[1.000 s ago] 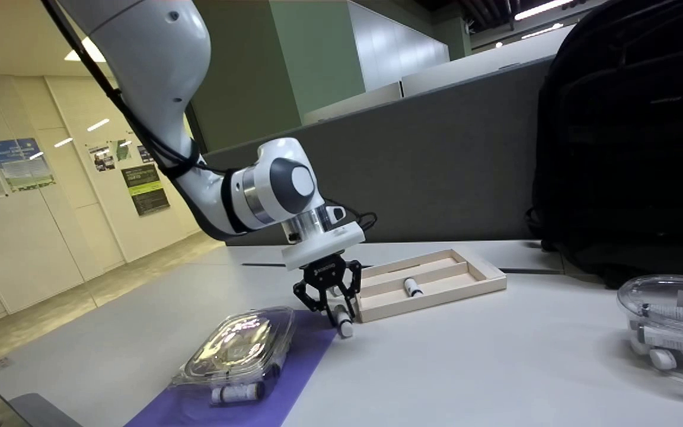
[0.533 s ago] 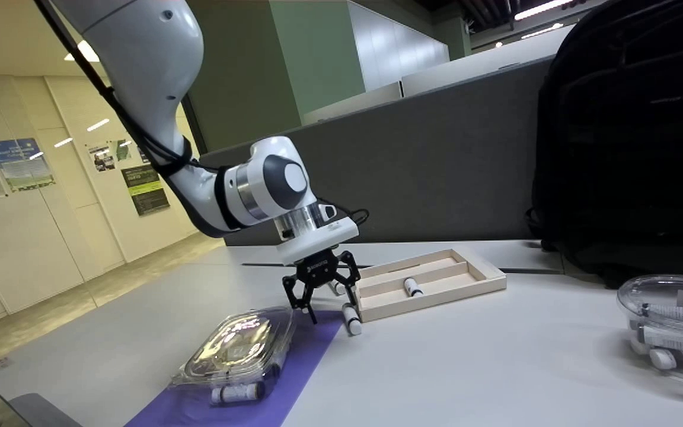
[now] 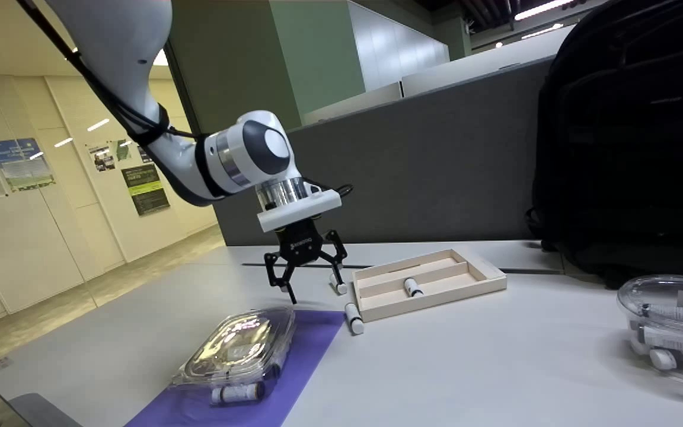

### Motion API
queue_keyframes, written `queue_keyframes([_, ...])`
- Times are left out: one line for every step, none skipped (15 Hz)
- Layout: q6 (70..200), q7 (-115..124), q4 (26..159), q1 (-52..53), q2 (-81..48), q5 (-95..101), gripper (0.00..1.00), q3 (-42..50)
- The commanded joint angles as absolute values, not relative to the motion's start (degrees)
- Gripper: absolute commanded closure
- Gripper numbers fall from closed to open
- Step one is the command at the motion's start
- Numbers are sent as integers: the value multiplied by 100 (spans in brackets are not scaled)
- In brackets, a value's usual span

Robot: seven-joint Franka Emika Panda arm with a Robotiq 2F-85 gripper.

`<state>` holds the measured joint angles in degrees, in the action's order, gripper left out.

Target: Take the bottle from the bottom compartment and put it on the table

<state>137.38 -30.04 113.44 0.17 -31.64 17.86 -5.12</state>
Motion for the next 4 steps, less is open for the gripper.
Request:
queue_keyframes([13066, -2732, 11562, -11, -2717, 1533, 0, -471])
queue_keyframes([12876, -2639, 11584, 11, -2660, 1548, 0, -404])
queue_keyframes([12726, -2604, 11589, 9, -2625, 1561, 0, -363])
queue_keyframes([12531, -2575, 11559, -40, -2623, 1462, 0, -354])
